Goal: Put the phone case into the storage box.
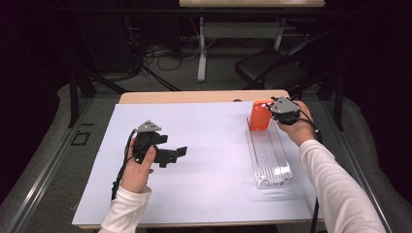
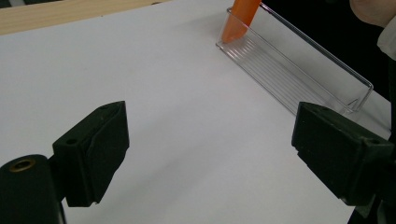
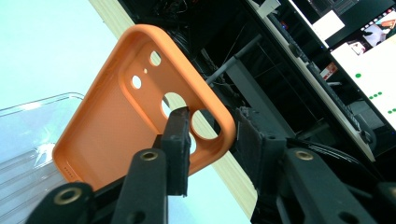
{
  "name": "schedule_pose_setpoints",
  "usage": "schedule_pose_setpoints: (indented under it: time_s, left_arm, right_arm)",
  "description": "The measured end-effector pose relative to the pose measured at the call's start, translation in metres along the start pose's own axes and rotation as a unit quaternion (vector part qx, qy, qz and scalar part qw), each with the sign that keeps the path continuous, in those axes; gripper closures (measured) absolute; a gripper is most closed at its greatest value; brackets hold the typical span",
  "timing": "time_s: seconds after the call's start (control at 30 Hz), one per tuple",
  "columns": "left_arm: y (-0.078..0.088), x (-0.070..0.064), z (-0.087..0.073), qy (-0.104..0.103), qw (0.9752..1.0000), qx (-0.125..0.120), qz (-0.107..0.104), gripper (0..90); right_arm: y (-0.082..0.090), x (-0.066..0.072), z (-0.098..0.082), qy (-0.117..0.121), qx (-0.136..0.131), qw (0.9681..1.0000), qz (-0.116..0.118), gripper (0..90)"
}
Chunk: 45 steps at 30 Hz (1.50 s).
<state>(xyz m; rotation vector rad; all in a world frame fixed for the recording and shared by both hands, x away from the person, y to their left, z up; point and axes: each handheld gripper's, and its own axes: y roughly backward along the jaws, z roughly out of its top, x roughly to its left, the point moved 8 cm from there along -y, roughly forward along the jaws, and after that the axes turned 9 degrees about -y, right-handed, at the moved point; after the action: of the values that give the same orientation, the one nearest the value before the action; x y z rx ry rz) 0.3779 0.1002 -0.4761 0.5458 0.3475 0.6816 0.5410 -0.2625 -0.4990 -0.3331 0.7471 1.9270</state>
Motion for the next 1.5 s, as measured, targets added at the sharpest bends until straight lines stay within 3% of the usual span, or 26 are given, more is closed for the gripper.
schedule_pose_setpoints:
  time_s: [0.23, 0.6, 0.77, 1.07, 1.3, 1.5]
  left_arm:
    - [0.000, 0.000, 0.000, 0.000, 1.0000, 0.000, 0.000, 11.5]
    - [0.001, 0.001, -0.001, 0.002, 1.0000, 0.002, 0.001, 11.5]
    - [0.001, 0.001, -0.002, 0.004, 1.0000, 0.002, -0.002, 11.5]
    - [0.002, 0.000, -0.001, 0.006, 1.0000, -0.004, -0.005, 11.5]
    - [0.001, -0.001, -0.002, 0.006, 1.0000, -0.001, -0.008, 11.5]
    - [0.000, -0.001, -0.002, 0.004, 1.0000, 0.001, -0.009, 11.5]
  right_arm:
    - [0.000, 0.001, 0.003, 0.000, 0.003, 1.0000, -0.004, 53.3]
    - [0.002, 0.002, 0.003, -0.004, 0.007, 0.9999, -0.007, 47.6]
    - [0.004, 0.003, 0.004, -0.023, 0.007, 0.9997, 0.003, 47.3]
    - [0.009, 0.003, 0.007, -0.031, 0.012, 0.9995, 0.002, 44.6]
    - [0.014, 0.001, 0.011, -0.039, 0.009, 0.9992, -0.006, 37.1]
    - [0.018, 0.000, 0.010, -0.065, 0.026, 0.9975, -0.010, 31.2]
